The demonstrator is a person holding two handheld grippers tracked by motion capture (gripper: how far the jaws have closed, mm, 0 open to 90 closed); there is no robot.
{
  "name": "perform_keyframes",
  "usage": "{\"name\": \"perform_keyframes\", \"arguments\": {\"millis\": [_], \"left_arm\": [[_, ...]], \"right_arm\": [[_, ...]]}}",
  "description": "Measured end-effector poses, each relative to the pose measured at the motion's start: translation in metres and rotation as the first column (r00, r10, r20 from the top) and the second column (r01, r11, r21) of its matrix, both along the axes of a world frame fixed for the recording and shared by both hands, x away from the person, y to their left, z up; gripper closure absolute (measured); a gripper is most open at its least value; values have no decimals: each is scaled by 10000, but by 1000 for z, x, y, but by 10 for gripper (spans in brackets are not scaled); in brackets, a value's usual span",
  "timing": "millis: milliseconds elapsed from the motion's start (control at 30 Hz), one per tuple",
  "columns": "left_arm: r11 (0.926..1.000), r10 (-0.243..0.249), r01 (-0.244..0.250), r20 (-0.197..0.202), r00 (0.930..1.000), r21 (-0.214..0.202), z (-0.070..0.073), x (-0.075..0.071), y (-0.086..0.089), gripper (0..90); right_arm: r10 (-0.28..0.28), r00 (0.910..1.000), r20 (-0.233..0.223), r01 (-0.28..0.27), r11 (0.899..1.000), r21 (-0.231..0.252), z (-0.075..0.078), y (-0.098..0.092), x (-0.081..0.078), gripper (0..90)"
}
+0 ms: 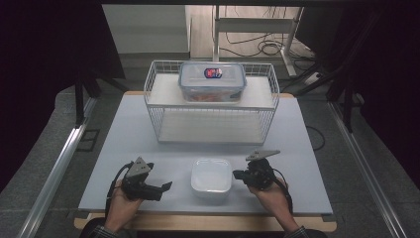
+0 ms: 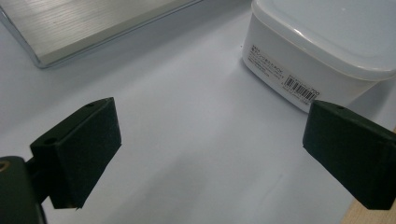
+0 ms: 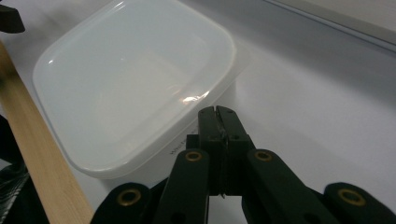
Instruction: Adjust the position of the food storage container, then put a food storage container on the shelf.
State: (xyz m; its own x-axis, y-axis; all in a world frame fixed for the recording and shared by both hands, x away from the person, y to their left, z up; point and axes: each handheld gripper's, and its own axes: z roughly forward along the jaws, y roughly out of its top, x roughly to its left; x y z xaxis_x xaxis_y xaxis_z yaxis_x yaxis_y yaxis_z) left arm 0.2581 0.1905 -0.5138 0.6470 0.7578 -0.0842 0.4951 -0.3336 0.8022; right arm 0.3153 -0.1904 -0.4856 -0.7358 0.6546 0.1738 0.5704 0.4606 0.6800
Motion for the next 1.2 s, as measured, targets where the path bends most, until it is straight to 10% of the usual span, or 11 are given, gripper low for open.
{"name": "perform_keyframes", "arguments": {"millis": [200,467,1200], "left_arm": [[10000,22,-22,20,10000,59,-1,0,1,39],[9997,-24,27,-113,9999,224,-2,1,-1,39],[9929,-1064,1048,-251,9940,-569,15,10,-34,83]], "right_arm": [[-499,9971,571,496,9987,70,0,-15,4,505],[-782,9953,568,758,9961,441,0,-24,7,250],[-137,9928,1188,89,9991,407,10,-3,-16,54]]}}
